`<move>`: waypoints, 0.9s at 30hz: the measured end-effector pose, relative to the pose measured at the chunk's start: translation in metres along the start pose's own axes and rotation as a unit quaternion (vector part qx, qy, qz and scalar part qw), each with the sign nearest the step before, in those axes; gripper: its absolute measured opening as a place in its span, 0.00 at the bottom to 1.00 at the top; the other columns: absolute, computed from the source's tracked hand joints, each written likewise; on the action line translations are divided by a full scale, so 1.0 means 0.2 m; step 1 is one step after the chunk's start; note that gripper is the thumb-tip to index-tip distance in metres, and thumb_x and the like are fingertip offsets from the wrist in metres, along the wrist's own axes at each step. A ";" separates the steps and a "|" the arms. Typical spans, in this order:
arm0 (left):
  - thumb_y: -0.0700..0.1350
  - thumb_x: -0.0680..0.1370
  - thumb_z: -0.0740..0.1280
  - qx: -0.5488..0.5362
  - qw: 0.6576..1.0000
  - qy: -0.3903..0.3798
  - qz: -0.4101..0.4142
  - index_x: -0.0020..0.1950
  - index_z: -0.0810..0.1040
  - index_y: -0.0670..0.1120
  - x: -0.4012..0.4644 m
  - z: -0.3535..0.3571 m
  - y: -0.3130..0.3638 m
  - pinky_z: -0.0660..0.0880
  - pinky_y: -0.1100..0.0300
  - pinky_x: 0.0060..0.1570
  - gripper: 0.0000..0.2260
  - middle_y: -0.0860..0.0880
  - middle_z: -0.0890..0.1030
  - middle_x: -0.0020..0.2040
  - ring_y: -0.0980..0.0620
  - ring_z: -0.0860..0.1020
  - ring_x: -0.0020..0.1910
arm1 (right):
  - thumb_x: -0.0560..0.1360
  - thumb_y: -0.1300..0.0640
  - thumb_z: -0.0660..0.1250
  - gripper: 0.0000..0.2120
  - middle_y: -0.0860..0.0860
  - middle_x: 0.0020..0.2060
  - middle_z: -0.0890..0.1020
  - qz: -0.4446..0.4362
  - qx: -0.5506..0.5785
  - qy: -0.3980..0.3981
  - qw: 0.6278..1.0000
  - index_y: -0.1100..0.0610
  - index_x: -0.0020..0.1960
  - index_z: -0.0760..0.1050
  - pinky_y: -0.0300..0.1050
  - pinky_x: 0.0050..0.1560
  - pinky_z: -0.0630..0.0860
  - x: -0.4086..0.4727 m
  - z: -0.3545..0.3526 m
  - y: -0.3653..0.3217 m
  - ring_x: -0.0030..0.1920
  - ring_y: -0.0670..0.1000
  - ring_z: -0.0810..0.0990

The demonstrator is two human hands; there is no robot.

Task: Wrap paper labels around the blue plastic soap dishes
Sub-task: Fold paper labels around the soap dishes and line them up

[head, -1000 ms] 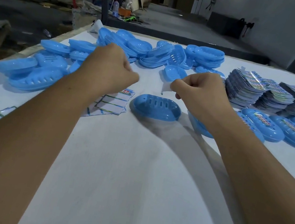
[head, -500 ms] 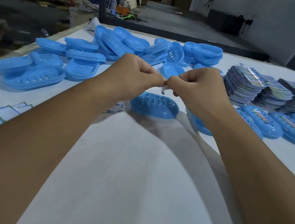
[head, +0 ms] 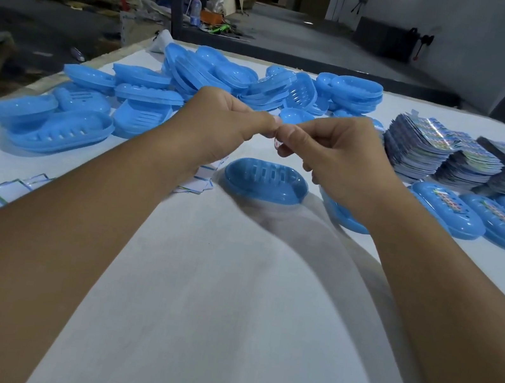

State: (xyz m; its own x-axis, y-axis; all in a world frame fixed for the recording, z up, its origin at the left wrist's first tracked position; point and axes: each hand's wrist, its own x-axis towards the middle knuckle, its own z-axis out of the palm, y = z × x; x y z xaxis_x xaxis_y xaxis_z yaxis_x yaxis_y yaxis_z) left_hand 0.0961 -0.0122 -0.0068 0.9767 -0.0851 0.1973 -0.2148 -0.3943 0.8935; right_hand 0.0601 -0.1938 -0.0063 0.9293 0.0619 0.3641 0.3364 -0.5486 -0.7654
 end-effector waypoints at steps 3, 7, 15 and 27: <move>0.62 0.67 0.77 -0.007 1.000 0.010 -0.008 0.34 0.86 0.59 0.01 0.00 -0.01 0.70 0.60 0.39 0.08 0.64 0.79 0.27 0.60 0.76 0.38 | 0.80 0.49 0.70 0.12 0.52 0.37 0.86 0.004 -0.005 0.032 0.999 0.53 0.43 0.87 0.44 0.35 0.72 0.01 0.01 0.00 0.32 0.47 0.71; 0.59 0.64 0.77 -0.030 0.999 0.028 -0.023 0.34 0.86 0.54 0.02 0.00 -0.01 0.69 0.59 0.38 0.09 0.62 0.76 0.24 0.57 0.73 0.34 | 0.75 0.48 0.73 0.14 0.49 0.23 0.77 0.053 -0.063 0.092 0.992 0.54 0.34 0.84 0.37 0.29 0.66 0.03 -0.01 0.03 0.24 0.44 0.65; 0.59 0.61 0.76 -0.039 0.998 0.026 -0.042 0.33 0.85 0.53 0.02 0.00 0.00 0.69 0.59 0.40 0.10 0.61 0.78 0.27 0.56 0.74 0.36 | 0.74 0.52 0.72 0.15 0.44 0.16 0.67 0.093 -0.055 0.093 0.990 0.61 0.34 0.83 0.30 0.18 0.58 0.03 -0.03 0.03 0.17 0.45 0.61; 0.57 0.65 0.80 0.083 0.992 -0.023 -0.094 0.43 0.87 0.49 -0.02 0.01 0.00 0.70 0.68 0.21 0.14 0.51 0.86 0.43 0.56 0.77 0.37 | 0.68 0.42 0.76 0.22 0.48 0.19 0.64 0.118 -0.166 0.013 0.979 0.61 0.32 0.79 0.39 0.23 0.60 0.02 -0.01 0.03 0.22 0.48 0.60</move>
State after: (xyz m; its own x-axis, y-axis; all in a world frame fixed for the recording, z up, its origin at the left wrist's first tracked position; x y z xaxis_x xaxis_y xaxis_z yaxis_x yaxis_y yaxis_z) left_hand 0.0925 -0.0137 -0.0093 0.9993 -0.0368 0.0109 -0.0294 -0.5514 0.8337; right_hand 0.0644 -0.1985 -0.0084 0.9695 -0.1184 0.2145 0.0406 -0.7857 -0.6173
